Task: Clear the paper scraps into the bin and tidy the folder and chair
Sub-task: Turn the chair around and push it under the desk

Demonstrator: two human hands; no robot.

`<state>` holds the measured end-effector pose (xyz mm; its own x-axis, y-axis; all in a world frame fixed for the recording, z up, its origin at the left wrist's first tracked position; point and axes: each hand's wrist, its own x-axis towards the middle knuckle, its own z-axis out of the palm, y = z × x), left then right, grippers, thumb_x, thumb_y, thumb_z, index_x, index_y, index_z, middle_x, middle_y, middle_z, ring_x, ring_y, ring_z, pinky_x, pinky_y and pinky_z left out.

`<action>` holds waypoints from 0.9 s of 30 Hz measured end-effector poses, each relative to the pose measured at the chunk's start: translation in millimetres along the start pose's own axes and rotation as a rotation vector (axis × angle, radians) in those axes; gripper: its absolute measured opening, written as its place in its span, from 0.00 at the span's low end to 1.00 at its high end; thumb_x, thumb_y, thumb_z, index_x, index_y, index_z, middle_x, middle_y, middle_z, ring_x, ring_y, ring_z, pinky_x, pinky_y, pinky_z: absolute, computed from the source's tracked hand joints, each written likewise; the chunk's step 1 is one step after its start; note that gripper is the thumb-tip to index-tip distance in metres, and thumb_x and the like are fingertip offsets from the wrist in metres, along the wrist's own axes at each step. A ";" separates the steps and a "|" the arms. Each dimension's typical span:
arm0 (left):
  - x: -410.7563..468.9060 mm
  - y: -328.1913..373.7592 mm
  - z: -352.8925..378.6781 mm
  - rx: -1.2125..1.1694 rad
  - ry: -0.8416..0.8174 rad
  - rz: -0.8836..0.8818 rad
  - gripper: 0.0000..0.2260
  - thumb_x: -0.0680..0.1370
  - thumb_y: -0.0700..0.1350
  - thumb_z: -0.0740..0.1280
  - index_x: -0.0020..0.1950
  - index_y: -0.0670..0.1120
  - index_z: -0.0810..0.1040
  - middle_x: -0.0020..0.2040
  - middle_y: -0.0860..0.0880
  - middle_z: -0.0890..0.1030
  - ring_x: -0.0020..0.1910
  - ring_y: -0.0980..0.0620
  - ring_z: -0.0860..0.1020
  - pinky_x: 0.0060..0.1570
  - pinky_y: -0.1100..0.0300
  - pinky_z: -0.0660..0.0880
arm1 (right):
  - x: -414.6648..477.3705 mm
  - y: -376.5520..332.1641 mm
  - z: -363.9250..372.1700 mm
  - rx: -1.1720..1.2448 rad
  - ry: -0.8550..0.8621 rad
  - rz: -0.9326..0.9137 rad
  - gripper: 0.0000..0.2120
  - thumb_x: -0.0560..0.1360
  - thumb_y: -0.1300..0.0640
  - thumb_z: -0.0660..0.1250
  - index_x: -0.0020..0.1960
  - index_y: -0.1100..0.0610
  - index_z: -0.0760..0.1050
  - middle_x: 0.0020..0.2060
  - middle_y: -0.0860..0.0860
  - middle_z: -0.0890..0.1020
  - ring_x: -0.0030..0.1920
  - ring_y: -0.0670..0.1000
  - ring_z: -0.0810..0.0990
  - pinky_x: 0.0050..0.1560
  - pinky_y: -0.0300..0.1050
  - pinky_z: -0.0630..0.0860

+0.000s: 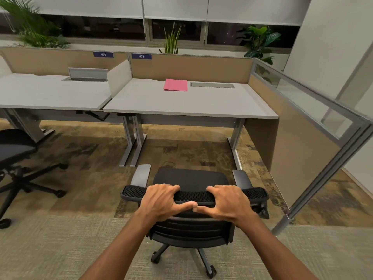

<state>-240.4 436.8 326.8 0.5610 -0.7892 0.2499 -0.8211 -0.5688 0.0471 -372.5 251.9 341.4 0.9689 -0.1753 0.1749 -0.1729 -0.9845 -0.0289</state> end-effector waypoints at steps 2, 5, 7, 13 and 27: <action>12.6 0.2 4.8 -0.015 0.005 -0.011 0.39 0.64 0.82 0.41 0.40 0.52 0.74 0.33 0.54 0.77 0.31 0.54 0.75 0.34 0.56 0.72 | 10.9 11.2 1.6 -0.011 -0.001 -0.010 0.44 0.61 0.16 0.43 0.54 0.48 0.75 0.41 0.46 0.82 0.42 0.49 0.80 0.43 0.47 0.74; 30.4 -2.6 11.2 -0.030 0.019 -0.030 0.38 0.64 0.83 0.41 0.39 0.53 0.73 0.32 0.54 0.76 0.30 0.54 0.74 0.32 0.58 0.71 | 30.8 25.1 4.6 -0.022 -0.007 -0.022 0.44 0.61 0.16 0.43 0.56 0.47 0.75 0.41 0.46 0.81 0.42 0.48 0.80 0.43 0.46 0.73; 43.1 -7.4 14.0 -0.026 0.022 -0.033 0.38 0.64 0.83 0.41 0.38 0.52 0.73 0.32 0.53 0.77 0.30 0.54 0.74 0.33 0.57 0.73 | 43.7 31.9 7.5 -0.020 -0.019 -0.026 0.45 0.61 0.16 0.43 0.58 0.47 0.74 0.43 0.45 0.82 0.44 0.48 0.80 0.45 0.47 0.74; 82.4 -33.4 19.0 -0.017 0.009 -0.013 0.39 0.63 0.83 0.42 0.36 0.51 0.73 0.30 0.53 0.76 0.29 0.52 0.74 0.35 0.55 0.74 | 85.9 41.7 18.4 -0.017 -0.011 -0.003 0.45 0.61 0.16 0.43 0.59 0.46 0.73 0.45 0.45 0.82 0.44 0.48 0.80 0.45 0.46 0.73; 160.1 -109.3 26.1 0.009 -0.042 0.107 0.40 0.63 0.83 0.43 0.35 0.48 0.73 0.29 0.51 0.75 0.28 0.50 0.73 0.32 0.55 0.68 | 182.1 36.6 33.8 0.016 -0.036 0.047 0.40 0.60 0.16 0.43 0.46 0.47 0.72 0.39 0.46 0.79 0.37 0.47 0.74 0.39 0.42 0.67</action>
<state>-58.1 366.6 336.4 0.4744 -0.8544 0.2119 -0.8756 -0.4829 0.0134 -196.3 183.9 338.9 0.9656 -0.2205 0.1378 -0.2153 -0.9752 -0.0520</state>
